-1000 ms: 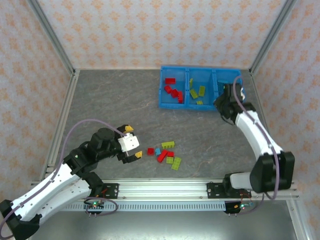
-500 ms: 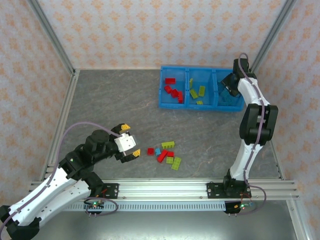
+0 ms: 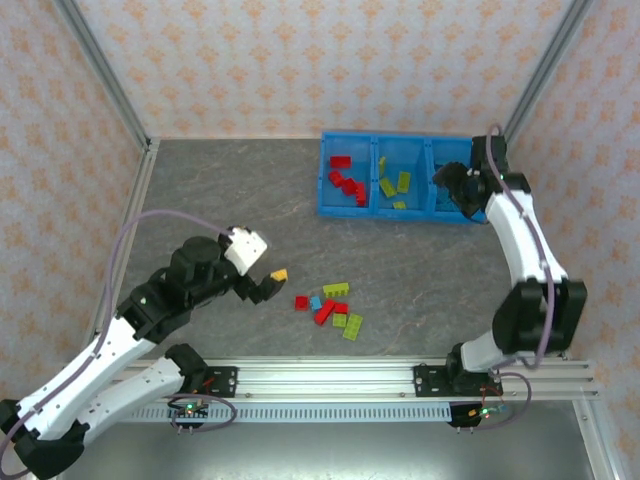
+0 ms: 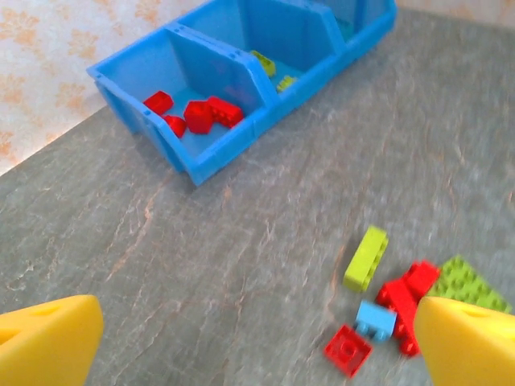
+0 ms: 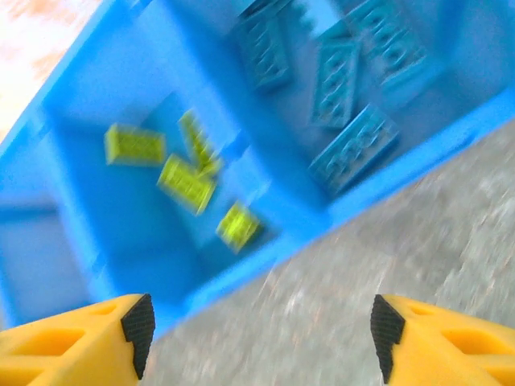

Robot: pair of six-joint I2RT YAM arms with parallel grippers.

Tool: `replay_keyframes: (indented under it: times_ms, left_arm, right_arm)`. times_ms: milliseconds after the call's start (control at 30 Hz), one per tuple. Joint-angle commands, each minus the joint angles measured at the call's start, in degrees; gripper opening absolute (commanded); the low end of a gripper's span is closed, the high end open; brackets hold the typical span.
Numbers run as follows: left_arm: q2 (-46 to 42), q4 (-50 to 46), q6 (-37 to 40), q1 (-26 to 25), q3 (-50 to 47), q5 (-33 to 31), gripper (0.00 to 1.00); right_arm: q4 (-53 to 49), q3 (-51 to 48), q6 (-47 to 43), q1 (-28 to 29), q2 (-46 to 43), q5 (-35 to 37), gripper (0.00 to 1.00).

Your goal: Sort the legos into containers by color

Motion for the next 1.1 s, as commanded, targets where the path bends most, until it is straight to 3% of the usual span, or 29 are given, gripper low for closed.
replay_keyframes:
  times_ms: [0, 100, 200, 367, 500, 633, 733, 1067]
  left_arm:
    - [5.8, -6.6, -17.7, 0.3, 5.9, -3.7, 1.00]
    - [11.2, -8.4, -31.3, 0.2, 7.6, -6.1, 1.00]
    - [15.9, -9.7, -44.4, 0.1, 6.3, -7.5, 0.99]
    - [21.6, -6.1, -60.7, -2.8, -0.3, -7.2, 0.80]
    - [26.3, -2.0, -63.2, -5.2, -3.5, -5.3, 0.70]
    - [32.6, -0.5, -63.7, -5.9, -3.2, 1.0, 0.60]
    - [35.5, 0.8, -64.2, -6.4, -3.8, 1.3, 0.55]
    - [44.4, 4.2, -59.6, -6.3, -2.1, 5.7, 0.54]
  right_arm:
    - [-3.1, -4.6, -2.7, 5.6, -8.4, -6.0, 0.76]
    - [-8.6, -6.0, -3.8, 11.4, -12.4, -8.2, 0.80]
    - [-14.2, -6.4, -3.1, 13.8, -13.5, -13.7, 0.81]
    - [-18.9, -7.3, -2.8, 15.8, -15.3, -14.4, 0.82]
    - [-17.2, -8.4, -1.7, 15.8, -15.1, -14.9, 0.83]
    - [-15.9, -8.8, -1.1, 15.9, -14.1, -15.6, 0.83]
    - [-15.5, -9.1, -1.0, 15.9, -14.1, -15.4, 0.83]
    - [-15.8, -9.4, -1.2, 16.0, -14.1, -14.5, 0.84]
